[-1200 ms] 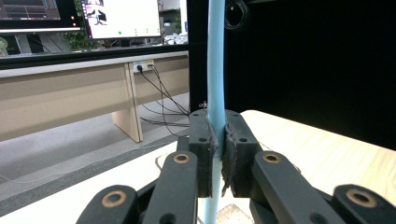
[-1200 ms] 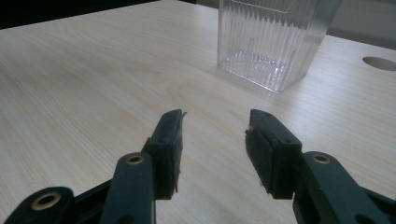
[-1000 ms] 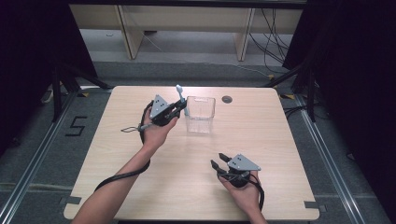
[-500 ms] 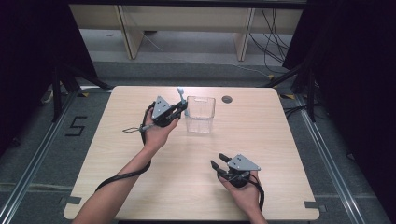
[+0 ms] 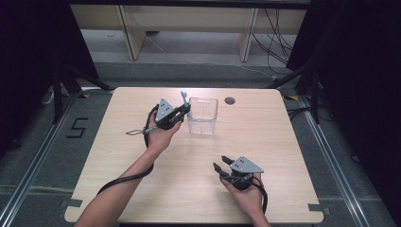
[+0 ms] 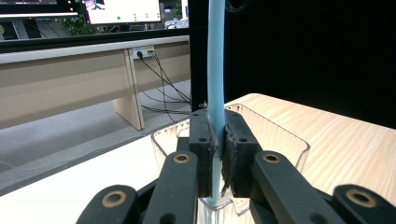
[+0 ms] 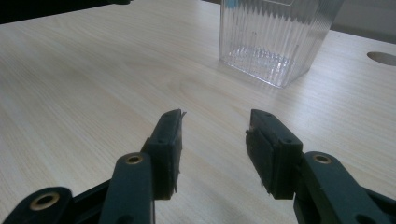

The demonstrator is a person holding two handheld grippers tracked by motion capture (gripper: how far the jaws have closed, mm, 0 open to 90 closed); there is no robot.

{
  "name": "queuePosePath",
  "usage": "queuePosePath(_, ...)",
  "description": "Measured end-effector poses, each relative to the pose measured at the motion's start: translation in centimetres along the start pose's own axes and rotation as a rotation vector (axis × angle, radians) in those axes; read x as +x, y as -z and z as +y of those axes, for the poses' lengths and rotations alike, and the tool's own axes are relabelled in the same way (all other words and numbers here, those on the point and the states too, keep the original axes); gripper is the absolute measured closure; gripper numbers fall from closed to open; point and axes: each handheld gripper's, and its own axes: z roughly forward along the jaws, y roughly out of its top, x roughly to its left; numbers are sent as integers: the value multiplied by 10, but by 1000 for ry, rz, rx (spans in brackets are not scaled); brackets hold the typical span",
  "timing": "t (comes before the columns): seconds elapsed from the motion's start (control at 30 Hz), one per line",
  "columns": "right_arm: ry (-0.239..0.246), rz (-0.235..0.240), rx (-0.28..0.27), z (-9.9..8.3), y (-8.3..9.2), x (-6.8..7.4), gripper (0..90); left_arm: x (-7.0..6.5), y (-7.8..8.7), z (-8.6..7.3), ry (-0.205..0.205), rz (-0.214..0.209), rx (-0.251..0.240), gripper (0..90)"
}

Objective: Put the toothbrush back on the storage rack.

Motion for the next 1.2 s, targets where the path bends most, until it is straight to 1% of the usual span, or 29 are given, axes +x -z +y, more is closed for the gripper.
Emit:
queuePosePath(0.07,-3,0,7,0,1,0,554,0,0,-2,2,1,5,826)
queuePosePath(0.17,1,-6,-5,0,0,0,553,1,0,-4,1,0,8,826)
queuePosePath(0.2,15,-13,-9,0,0,0,554,0,0,-4,0,0,10,826)
queuePosePath(0.23,18,-13,-10,0,-1,0,553,0,-1,-4,0,0,10,826)
queuePosePath(0.27,9,2,11,0,0,0,553,0,-1,-4,0,0,10,826)
queuePosePath(0.37,3,6,15,0,0,0,553,0,-1,-5,2,-1,14,826)
queuePosePath(0.4,19,-5,8,0,0,0,553,0,-1,-5,2,-1,16,826)
queuePosePath(0.47,23,-7,9,0,0,-1,553,0,-1,-6,1,-1,18,826)
queuePosePath(0.63,20,-4,11,0,0,0,552,-1,-2,-6,0,-1,20,826)
queuePosePath(0.67,6,4,13,0,-1,1,552,-1,-2,-7,0,-2,21,826)
queuePosePath(0.77,12,3,13,0,-1,1,552,-1,-3,-8,-3,-2,26,827)
queuePosePath(0.8,20,-4,11,0,0,0,552,-1,-3,-8,-2,-2,28,827)
queuePosePath(0.87,19,-2,11,0,-1,0,552,-2,-4,-9,-2,-4,30,826)
queuePosePath(0.9,-2,9,24,0,0,1,552,-2,-4,-10,-1,-4,31,827)
queuePosePath(0.93,-2,9,24,0,0,1,552,-2,-4,-10,-1,-4,31,827)
queuePosePath(0.97,11,2,12,0,-1,1,552,-2,-4,-10,0,-3,32,827)
queuePosePath(1.0,17,1,12,0,-1,0,552,-2,-4,-10,-1,-4,34,826)
queuePosePath(1.03,10,6,14,-1,-1,1,552,-2,-4,-11,-1,-4,36,827)
queuePosePath(1.07,17,-1,14,-1,-1,0,552,-1,-4,-11,-3,-4,37,827)
queuePosePath(1.2,16,-3,9,-1,-1,0,551,-1,-6,-13,-3,-4,43,826)
